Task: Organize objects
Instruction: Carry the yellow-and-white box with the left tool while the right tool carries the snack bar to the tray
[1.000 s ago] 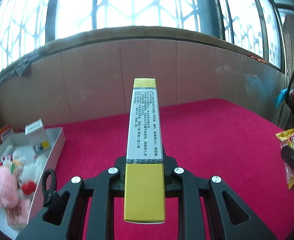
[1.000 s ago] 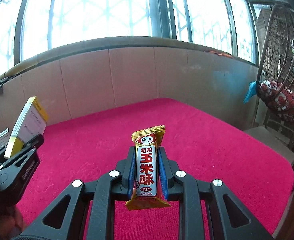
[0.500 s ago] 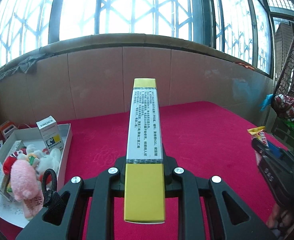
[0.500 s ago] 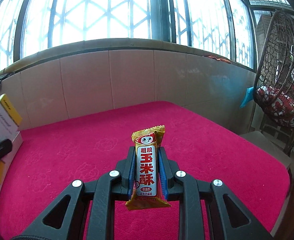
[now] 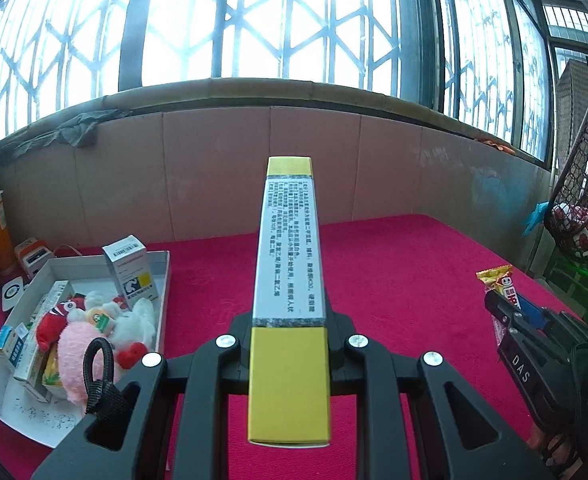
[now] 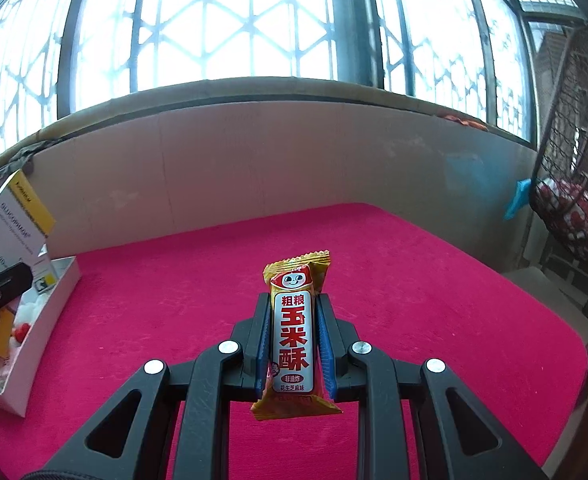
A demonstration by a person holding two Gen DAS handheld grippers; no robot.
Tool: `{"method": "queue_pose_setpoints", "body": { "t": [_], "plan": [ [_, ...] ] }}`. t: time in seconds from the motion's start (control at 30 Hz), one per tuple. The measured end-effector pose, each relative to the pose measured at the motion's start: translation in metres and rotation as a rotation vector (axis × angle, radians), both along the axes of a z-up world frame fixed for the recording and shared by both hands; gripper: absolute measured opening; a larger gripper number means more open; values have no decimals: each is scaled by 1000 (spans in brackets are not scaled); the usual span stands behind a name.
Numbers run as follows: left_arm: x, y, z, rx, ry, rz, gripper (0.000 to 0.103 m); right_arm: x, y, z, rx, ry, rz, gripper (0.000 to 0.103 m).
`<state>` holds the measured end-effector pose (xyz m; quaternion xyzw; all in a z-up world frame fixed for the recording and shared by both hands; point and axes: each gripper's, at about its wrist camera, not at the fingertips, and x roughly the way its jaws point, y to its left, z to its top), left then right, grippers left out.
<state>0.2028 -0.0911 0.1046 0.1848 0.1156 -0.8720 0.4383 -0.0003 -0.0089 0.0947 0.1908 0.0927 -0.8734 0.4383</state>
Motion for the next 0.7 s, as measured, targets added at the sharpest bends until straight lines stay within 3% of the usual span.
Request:
{"method": "queue_pose_setpoints", "body": {
  "t": [0.7],
  "plan": [
    [66, -18, 2, 5, 46, 92, 20, 69, -33, 14, 51, 73, 144, 23]
  ]
}}
